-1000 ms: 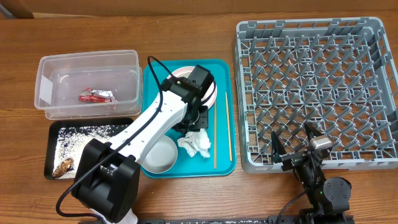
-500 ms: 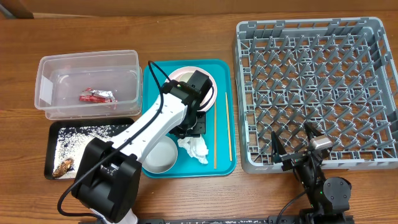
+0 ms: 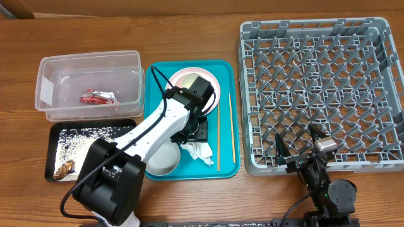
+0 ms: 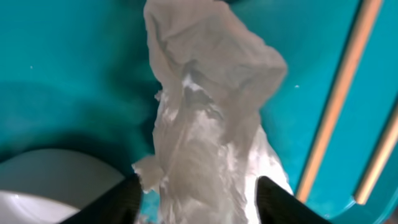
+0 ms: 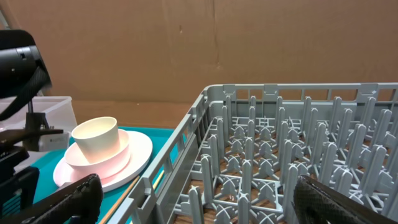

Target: Sort waste into correct bins and load items into the dishwasher

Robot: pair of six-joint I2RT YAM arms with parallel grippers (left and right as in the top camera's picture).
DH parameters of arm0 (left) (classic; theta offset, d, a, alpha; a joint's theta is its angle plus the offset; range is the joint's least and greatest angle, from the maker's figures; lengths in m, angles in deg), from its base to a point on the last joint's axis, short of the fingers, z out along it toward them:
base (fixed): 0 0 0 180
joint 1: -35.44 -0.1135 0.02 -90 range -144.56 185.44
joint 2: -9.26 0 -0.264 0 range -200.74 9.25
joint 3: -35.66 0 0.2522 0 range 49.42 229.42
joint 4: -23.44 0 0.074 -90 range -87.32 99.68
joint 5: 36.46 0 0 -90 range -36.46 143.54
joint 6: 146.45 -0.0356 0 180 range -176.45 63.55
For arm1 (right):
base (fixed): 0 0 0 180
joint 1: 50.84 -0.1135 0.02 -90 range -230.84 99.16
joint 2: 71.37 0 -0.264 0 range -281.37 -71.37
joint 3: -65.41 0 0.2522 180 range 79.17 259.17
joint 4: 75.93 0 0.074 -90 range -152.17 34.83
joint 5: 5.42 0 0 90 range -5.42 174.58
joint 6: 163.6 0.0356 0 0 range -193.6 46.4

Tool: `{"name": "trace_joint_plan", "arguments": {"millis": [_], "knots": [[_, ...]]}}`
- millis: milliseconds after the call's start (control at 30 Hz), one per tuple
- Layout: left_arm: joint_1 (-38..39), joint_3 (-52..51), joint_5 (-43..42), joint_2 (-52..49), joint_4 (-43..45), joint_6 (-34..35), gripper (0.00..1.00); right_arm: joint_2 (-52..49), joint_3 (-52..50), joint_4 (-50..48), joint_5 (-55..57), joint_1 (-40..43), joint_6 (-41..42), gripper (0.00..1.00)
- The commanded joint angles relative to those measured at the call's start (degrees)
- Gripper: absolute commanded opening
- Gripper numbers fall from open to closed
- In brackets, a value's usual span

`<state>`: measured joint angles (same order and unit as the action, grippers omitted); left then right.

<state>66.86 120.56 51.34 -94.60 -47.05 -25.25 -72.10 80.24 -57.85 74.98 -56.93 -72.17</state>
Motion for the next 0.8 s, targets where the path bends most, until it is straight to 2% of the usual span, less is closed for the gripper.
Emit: {"name": "trace_joint_plan", "arguments": {"millis": [0,300,633,767], "knots": [[0.11,-2.64,2.10,0.09,2.29,-0.37,0.68,0.50,-0.61,-0.35,0.52,-0.33,-0.33,1.00],[0.11,-6.88,2.36,0.09,8.76,-0.37,0.62,0.50,-0.61,-0.35,0.52,-0.33,-0.33,1.00],[0.11,-6.91,2.38,0.09,9.92,-0.35,0.21,0.50,-0.61,-0.35,0.52,-0.33,-0.33,1.00],[0.11,-6.91,2.36,0.09,10.84,-0.35,0.09,0.50,-0.61,-0.35,0.52,-0.33,-0.33,1.00]]}}
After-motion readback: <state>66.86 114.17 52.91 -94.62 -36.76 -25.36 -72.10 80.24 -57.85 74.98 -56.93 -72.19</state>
